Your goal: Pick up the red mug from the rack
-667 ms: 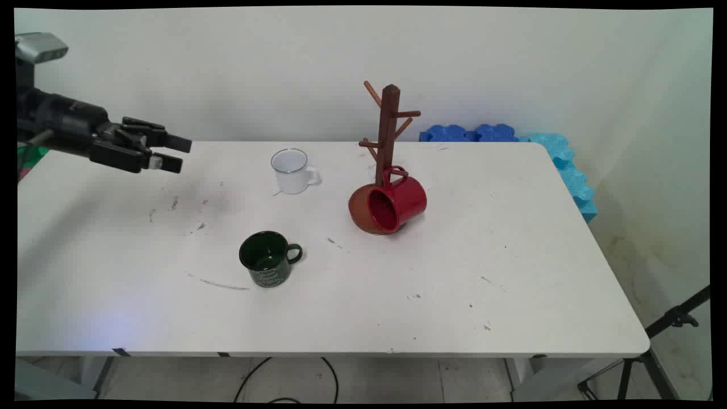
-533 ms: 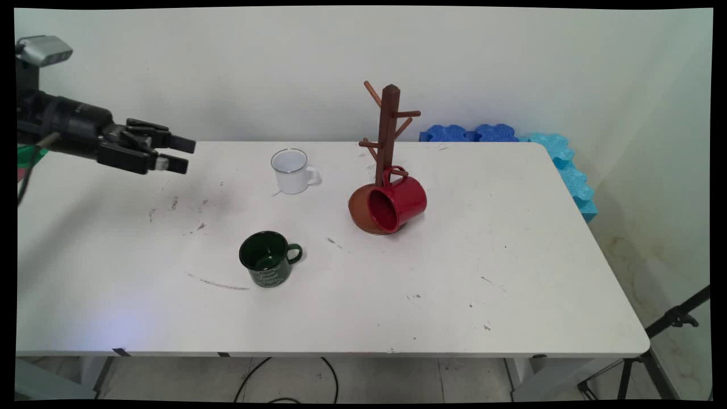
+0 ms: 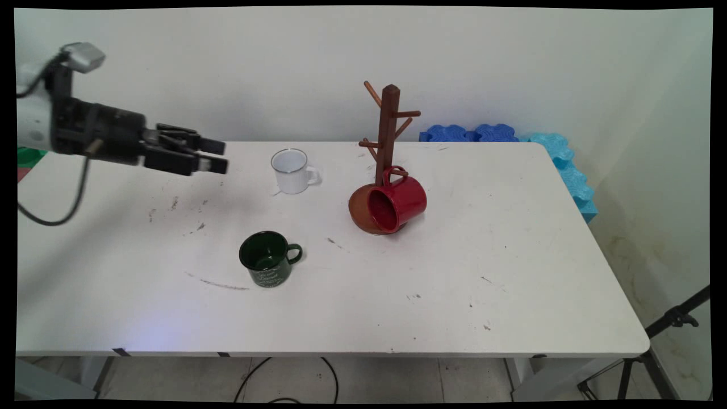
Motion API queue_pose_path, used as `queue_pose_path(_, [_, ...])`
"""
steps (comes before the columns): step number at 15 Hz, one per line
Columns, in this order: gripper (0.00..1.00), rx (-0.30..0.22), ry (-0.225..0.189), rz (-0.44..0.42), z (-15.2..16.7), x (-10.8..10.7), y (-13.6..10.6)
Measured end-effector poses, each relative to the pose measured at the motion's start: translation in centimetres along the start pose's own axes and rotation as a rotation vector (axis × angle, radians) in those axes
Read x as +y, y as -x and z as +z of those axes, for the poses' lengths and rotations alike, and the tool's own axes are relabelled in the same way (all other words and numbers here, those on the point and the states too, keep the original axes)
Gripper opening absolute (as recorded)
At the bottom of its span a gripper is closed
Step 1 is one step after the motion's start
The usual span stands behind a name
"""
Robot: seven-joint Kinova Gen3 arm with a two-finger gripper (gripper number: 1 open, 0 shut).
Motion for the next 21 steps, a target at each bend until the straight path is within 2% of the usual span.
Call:
queue_pose_path(9, [1.0,0.021,-0.065,-0.031,6.8,4.0,-1.0])
queue_pose_path(21, [1.0,0.029,-0.114,-0.04,16.0,8.5,-1.4])
